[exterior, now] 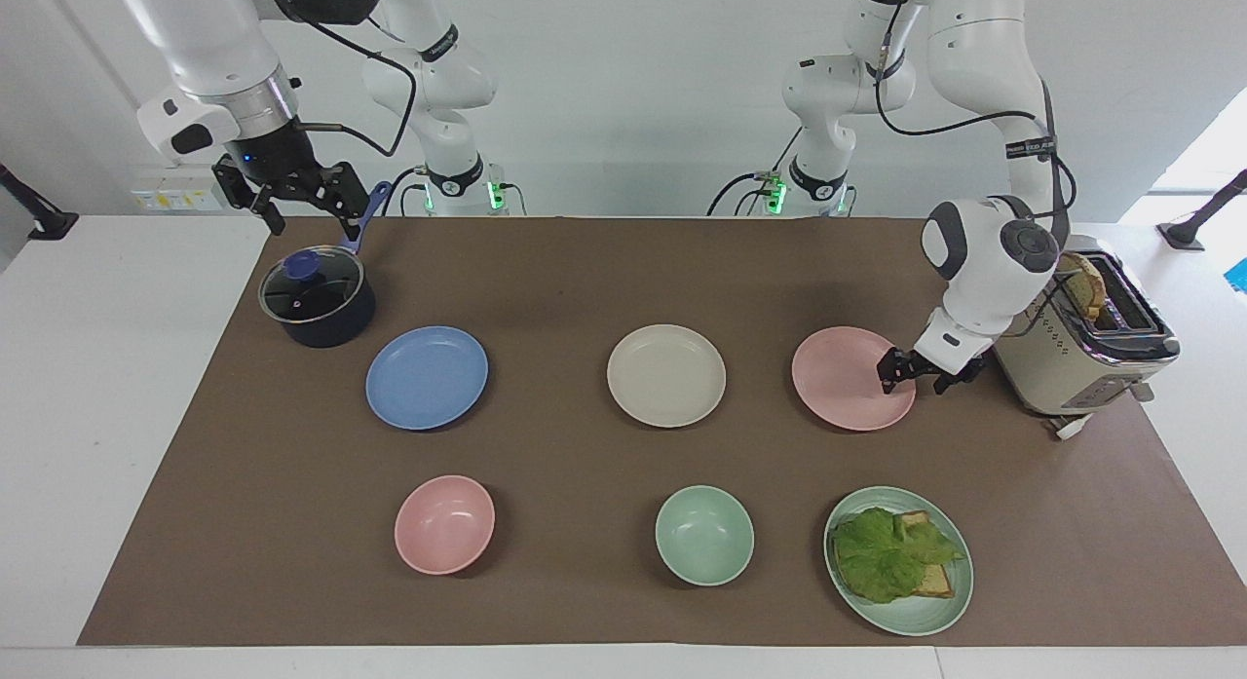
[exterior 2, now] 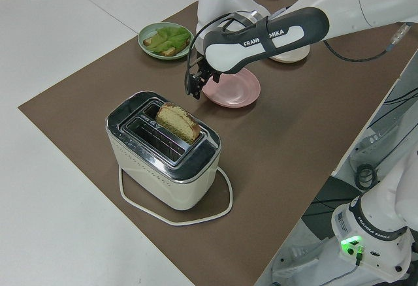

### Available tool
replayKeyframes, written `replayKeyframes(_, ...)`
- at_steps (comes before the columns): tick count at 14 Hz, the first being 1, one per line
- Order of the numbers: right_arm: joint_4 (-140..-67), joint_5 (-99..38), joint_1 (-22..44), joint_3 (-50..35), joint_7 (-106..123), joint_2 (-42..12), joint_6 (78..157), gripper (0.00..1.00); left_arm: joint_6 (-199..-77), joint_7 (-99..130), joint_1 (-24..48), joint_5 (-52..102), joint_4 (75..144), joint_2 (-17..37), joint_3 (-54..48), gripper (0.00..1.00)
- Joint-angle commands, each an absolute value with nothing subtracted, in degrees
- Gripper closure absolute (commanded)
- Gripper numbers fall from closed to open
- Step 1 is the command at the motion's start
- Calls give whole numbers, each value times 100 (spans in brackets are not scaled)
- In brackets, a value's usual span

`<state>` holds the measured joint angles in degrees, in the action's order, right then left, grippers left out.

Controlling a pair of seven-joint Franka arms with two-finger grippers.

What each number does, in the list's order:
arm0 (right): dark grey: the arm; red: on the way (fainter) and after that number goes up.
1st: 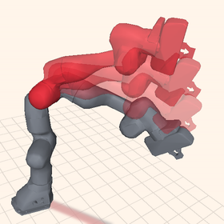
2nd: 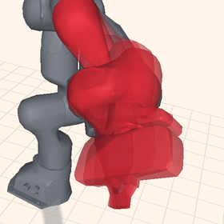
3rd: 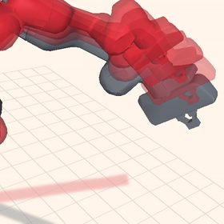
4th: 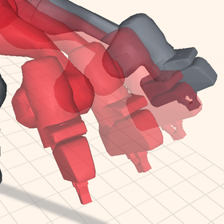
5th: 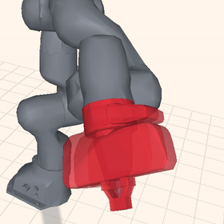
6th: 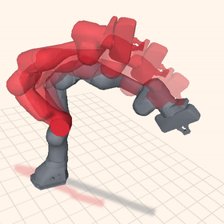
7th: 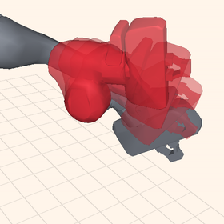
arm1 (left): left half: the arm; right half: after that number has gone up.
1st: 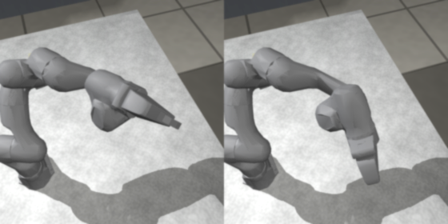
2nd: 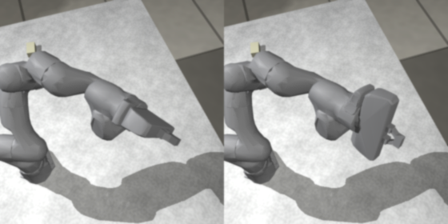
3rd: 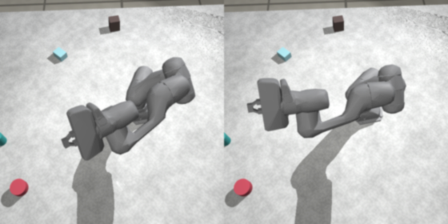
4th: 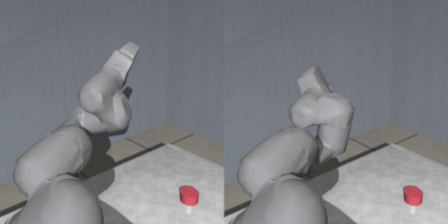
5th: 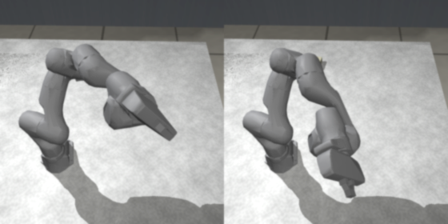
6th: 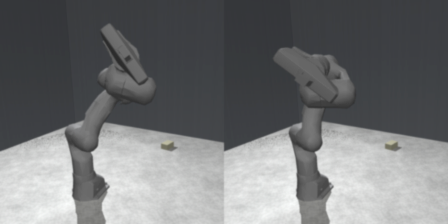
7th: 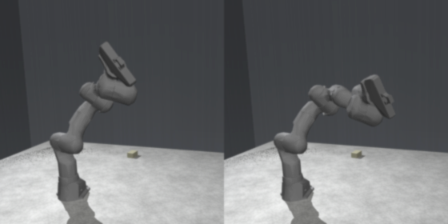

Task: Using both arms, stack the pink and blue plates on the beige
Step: 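Grasp the pink plate rim with the left gripper and lift it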

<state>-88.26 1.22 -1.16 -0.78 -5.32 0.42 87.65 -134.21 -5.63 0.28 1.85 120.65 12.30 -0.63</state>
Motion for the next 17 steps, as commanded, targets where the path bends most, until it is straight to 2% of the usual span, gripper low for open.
replayKeyframes(1, -8912, 9, -158, -79, -606, 132, 8745, 0, -13518, -791, -18, 229, 12112, 1230, -88, 75)
replayKeyframes(3, -8912, 9, -158, -79, -606, 132, 8745, 0, -13483, -913, -44, 237, 12094, 1222, -88, 100)
replayKeyframes(5, -8912, 9, -158, -79, -606, 132, 8745, 0, -13194, -1011, -166, 229, 11858, 1265, -88, 100)
replayKeyframes(10, -8912, 9, -167, -79, -606, 132, 8745, 0, -10937, -1362, -308, 272, 10303, 1187, -97, 100)
replayKeyframes(15, -8912, 9, -167, -79, -606, 132, 8754, 0, -10591, -496, -185, 940, 10195, 686, -149, 100)
replayKeyframes(17, -8912, 9, -167, -70, -580, 132, 8754, 0, -10678, 208, 244, 1011, 10239, 668, -246, 100)
